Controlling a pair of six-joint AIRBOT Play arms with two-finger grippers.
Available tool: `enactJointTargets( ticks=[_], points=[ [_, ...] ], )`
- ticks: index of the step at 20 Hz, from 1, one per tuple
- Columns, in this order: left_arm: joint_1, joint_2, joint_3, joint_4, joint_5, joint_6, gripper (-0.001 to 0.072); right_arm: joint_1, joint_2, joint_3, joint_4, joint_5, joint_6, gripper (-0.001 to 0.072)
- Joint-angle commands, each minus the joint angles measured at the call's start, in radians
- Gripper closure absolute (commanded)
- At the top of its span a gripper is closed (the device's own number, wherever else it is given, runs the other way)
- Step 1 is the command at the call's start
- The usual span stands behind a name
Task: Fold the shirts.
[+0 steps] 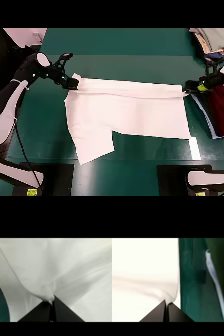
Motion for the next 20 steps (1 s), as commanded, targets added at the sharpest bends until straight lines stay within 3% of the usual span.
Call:
enactJointTargets(
  ticks=[1, 2, 3, 4, 8, 11, 15, 16, 20],
  points=[
    [0.001, 0.0, -0.025, -0.001, -0.03, -0.052, 0.0492, 0.001, 0.019, -0.089, 0.064, -0.045, 0.0, 0.0692],
    [0.001, 0.0, -0.025, -0.001, -0.045, -0.055, 0.0191, 0.001, 0.019, -0.092, 0.079, -0.041, 0.0, 0.0619],
    [0.001, 0.0, -0.025, -0.001, -0.066, -0.063, 0.0093, -0.002, 0.02, -0.09, 0.095, -0.033, 0.0, 0.0414],
    [0.001, 0.003, -0.024, 0.01, -0.1, -0.071, 0.0109, -0.01, 0.021, -0.077, 0.107, 0.0, 0.002, 0.0344],
    [0.043, 0.089, -0.038, 0.075, -0.246, -0.093, 0.0109, -0.062, 0.093, -0.032, 0.122, 0.19, -0.048, 0.0345],
    [0.095, 0.283, -0.238, 0.019, -0.227, -0.106, 0.0109, -0.113, 0.21, -0.046, 0.123, 0.277, -0.087, 0.0347],
    [0.1, 0.572, -0.67, -0.054, -0.131, -0.183, 0.0109, -0.154, 0.358, -0.131, 0.123, 0.202, -0.096, 0.0357],
    [0.1, 0.626, -0.761, -0.097, -0.113, -0.183, 0.0109, -0.155, 0.382, -0.152, 0.122, 0.18, -0.096, 0.0401],
    [0.1, 0.739, -0.991, -0.27, -0.079, -0.18, 0.0109, -0.147, 0.418, -0.194, 0.126, 0.165, -0.096, 0.041]
  ],
)
